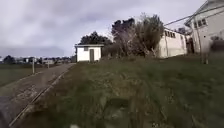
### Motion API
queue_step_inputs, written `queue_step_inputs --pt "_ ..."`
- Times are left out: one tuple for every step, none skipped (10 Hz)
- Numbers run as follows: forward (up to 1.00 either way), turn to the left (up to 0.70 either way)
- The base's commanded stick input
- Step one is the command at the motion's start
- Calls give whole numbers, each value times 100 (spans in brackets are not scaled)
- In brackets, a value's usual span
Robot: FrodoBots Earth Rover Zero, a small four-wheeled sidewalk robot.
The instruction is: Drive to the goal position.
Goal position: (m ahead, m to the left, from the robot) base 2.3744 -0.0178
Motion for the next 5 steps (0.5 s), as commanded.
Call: queue_step_inputs --pt "70 0" --pt "70 0" --pt "70 0" --pt "70 0" --pt "70 0"
